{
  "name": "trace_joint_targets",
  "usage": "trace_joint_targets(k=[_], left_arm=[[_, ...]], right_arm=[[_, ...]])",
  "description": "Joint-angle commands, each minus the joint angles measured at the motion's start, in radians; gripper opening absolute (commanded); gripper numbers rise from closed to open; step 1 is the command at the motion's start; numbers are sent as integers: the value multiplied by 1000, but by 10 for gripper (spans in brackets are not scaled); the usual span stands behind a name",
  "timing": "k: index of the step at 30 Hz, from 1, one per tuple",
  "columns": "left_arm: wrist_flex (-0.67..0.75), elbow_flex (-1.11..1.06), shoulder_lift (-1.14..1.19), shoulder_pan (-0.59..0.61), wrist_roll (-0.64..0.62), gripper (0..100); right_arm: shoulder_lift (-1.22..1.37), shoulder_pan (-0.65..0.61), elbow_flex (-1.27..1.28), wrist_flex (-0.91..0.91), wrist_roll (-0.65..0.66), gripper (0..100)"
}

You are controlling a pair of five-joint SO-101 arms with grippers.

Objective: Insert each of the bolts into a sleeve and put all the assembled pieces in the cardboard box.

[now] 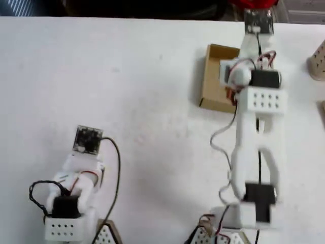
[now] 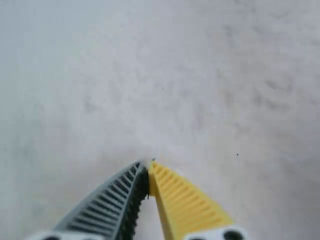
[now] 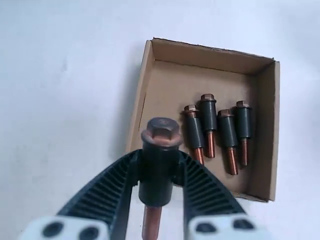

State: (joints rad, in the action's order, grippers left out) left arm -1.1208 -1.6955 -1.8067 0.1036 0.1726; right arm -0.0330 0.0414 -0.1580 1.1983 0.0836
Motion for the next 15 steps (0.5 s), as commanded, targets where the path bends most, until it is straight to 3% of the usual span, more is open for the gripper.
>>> trace_joint_targets(k=[1,10,15], left_arm=[[-6,3,-10,8,8,24],[-6,3,-10,8,8,24],[-6,3,-10,8,8,24]], right_arm=[[349,8,-489,76,15,17],[926,-5,-1198,266,15,17],[1106,-16,-1303,309,17,17]])
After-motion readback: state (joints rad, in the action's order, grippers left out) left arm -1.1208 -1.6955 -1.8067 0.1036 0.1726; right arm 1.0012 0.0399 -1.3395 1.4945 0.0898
